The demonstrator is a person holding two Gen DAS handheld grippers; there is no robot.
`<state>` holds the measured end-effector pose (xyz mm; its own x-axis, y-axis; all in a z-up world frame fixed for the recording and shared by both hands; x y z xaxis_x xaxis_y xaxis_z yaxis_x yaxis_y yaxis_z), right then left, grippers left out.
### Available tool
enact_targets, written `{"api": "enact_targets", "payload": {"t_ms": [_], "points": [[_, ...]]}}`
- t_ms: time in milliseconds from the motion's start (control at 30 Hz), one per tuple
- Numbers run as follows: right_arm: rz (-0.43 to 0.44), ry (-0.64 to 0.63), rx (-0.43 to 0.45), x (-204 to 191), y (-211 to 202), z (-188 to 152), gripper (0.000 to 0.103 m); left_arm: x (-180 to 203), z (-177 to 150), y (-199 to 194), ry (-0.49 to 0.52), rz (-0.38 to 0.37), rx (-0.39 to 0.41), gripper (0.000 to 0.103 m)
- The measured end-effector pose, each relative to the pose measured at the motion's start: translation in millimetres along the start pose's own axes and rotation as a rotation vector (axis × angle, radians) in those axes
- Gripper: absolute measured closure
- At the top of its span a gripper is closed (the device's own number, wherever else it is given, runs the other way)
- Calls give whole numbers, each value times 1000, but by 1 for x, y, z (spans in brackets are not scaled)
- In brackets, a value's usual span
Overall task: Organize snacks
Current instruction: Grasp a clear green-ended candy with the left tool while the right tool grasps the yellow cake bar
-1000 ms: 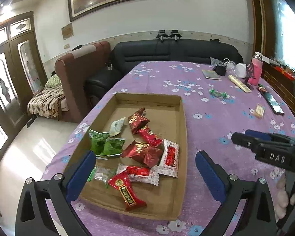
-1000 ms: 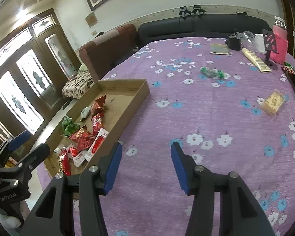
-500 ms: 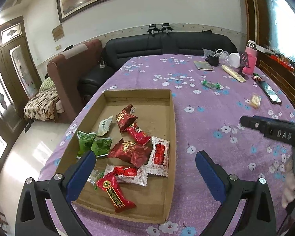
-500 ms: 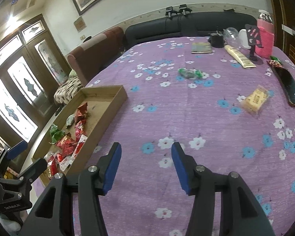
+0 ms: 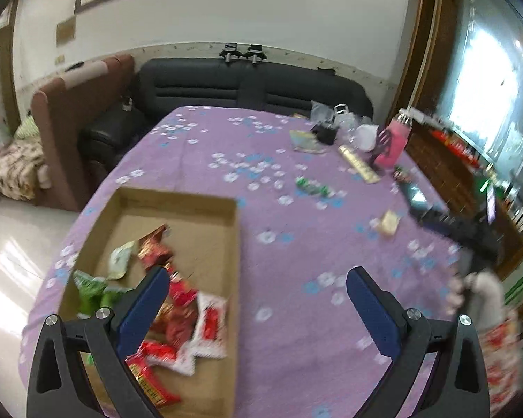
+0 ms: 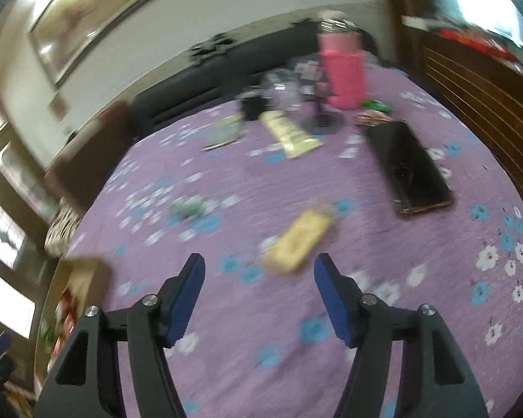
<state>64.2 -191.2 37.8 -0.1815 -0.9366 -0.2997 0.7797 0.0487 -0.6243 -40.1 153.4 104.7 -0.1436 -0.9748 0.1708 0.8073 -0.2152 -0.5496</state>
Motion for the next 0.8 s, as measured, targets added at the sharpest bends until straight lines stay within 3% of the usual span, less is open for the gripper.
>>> {"api": "enact_targets", "payload": {"t_ms": [167,333,500,600,633,667,800], "points": [[-78,74,-58,29,38,-5,39,24,41,28,-7,-56,-11,1],[-96,62,-99,18,62,-7,40,61,69,106,64,-73,-89,1],[-89,24,-88,8,81,-7,40,80,60,205,65,-55,-241,1],[-85,-24,-69,6,84,-5,41,83,50,249,38,-34,-290,2],[-98,-40,-64,7,85,-5,47,84,46,268,34,-26,-309,2],[-119,-65,-61,6,86,-5,61,86,43,281,34,-19,-322,5],[-125,-103,-53,4,86,-5,66,91,34,319,50,-2,-355,8]]}}
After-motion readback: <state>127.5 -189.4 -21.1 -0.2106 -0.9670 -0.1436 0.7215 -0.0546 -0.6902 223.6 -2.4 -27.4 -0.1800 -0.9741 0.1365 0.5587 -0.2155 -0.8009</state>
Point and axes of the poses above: each gripper's, at about its wrist camera, not at the fingertips, and y roughly the way its jaws point, x to its right, z to its top, the point moved 6 cm from there along y, roughly the way its jaws point, and after that the axes turned 9 degrees about x, right-handed, at the moved point
